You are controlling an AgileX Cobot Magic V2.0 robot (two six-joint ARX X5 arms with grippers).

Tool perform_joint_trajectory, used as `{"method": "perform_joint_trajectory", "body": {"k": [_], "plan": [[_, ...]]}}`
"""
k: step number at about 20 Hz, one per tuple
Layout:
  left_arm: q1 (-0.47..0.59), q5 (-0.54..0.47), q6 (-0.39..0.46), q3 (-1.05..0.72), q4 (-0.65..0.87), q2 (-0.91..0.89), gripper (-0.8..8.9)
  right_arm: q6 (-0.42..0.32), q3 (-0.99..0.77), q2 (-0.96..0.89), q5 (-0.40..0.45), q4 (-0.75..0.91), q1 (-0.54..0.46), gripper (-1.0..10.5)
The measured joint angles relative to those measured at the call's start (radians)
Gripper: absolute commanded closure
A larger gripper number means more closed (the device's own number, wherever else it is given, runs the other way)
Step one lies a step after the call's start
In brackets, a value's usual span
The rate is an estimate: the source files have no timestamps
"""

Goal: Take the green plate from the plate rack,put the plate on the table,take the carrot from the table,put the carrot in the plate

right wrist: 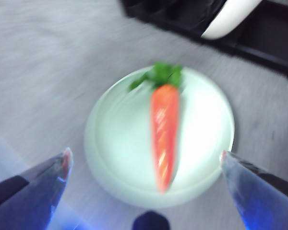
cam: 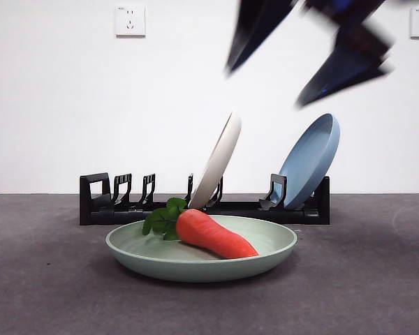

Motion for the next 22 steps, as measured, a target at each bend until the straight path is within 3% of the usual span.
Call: {"method": "perform_joint_trajectory", "body": {"k": [6,10,11,15,22], "plan": [[0.0,0.004,-0.003,0.0,-0.068,0.0,3.43,0.0,0.0,-0.332,-0.068,-0.429,0.001,4.1],[0.0,0.016,-0.043,0.0,-0.147,0.0,3.63,0.0,0.0,-0.421,-0.069,-0.589,0.001,4.4],[0.0,0.028,-0.046,0.0,-0.16,0.0,4.27,0.0,0.0,-0.429,-0.069,-0.594,0.001,5.1],[0.0,0.058,-0.067,0.0,-0.191,0.0,8.39,0.0,0.0,-0.44,-0.069,-0.597,0.001,9.7],[0.0,0.058,-0.079,0.0,-0.206,0.0,8.17,0.0,0.0,-0.44,-0.069,-0.597,0.001,9.5]]}}
